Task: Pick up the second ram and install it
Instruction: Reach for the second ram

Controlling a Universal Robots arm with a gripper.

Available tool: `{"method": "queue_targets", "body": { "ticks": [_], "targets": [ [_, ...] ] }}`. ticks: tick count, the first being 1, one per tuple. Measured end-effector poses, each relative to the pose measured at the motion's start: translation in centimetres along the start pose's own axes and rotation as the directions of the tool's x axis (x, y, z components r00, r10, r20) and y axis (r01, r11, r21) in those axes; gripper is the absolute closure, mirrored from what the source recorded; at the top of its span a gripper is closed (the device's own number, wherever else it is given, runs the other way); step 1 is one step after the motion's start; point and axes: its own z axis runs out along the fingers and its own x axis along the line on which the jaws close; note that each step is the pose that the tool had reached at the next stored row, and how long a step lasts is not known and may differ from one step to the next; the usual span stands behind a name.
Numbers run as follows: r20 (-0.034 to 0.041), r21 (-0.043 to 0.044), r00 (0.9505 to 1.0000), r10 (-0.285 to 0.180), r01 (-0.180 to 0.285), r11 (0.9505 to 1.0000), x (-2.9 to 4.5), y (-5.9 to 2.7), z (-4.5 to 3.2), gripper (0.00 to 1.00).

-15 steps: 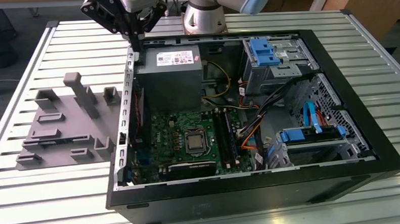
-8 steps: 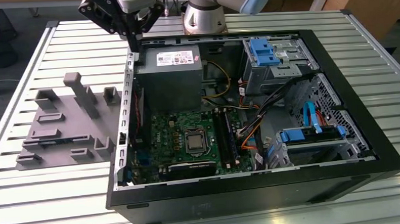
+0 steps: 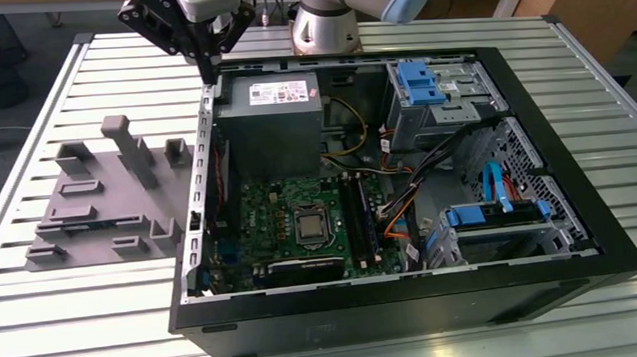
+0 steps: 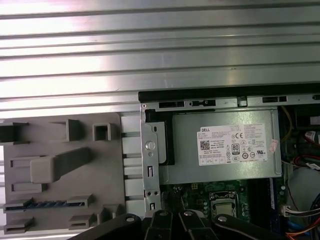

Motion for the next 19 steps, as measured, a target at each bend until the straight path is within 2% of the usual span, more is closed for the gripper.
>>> {"method": "queue_targets", "body": {
  "ticks": [19],
  "targets": [
    [-0.0009,0.0001,1.0000,0.000,0.000,1.0000,1.04,-0.08,0.13,0.89]
  ]
}}
